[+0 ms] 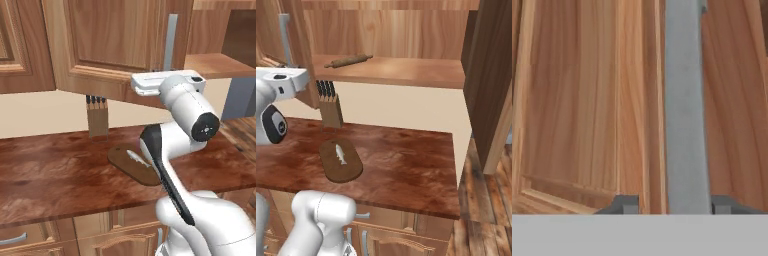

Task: Open the cabinet, retrieve the rolling pin, and place it next to the meat on the cutting board to prepare for tenderizing.

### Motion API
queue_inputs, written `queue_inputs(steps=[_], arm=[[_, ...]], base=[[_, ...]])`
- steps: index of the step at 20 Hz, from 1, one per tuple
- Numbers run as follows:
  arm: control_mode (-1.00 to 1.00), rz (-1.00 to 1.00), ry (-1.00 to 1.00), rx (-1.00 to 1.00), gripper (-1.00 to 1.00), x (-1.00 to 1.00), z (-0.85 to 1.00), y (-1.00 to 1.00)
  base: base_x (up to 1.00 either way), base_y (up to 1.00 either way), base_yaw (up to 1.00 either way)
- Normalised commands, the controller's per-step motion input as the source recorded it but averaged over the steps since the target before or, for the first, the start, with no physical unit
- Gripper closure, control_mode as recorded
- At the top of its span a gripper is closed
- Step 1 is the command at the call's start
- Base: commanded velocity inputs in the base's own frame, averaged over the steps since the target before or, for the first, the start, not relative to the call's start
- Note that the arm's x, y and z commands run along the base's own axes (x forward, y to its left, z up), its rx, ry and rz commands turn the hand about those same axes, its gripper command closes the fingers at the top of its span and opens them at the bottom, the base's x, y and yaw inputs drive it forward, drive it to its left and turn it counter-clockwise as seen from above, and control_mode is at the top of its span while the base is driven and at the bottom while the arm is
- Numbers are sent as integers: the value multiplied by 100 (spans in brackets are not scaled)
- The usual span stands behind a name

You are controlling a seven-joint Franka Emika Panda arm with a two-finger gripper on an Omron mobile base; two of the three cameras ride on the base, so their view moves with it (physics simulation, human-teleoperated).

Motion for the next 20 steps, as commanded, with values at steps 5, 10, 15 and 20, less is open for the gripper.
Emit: queue_inputs(steps=[5,10,15,20], arm=[[-100,0,-1,0,100,-67,-21,72],[-100,3,-3,3,-100,-46,-11,39],[-100,3,-12,6,-100,-47,0,-2],[-100,5,-18,7,-100,-72,8,-9]], base=[[0,0,0],[0,0,0],[0,0,0],[0,0,0]])
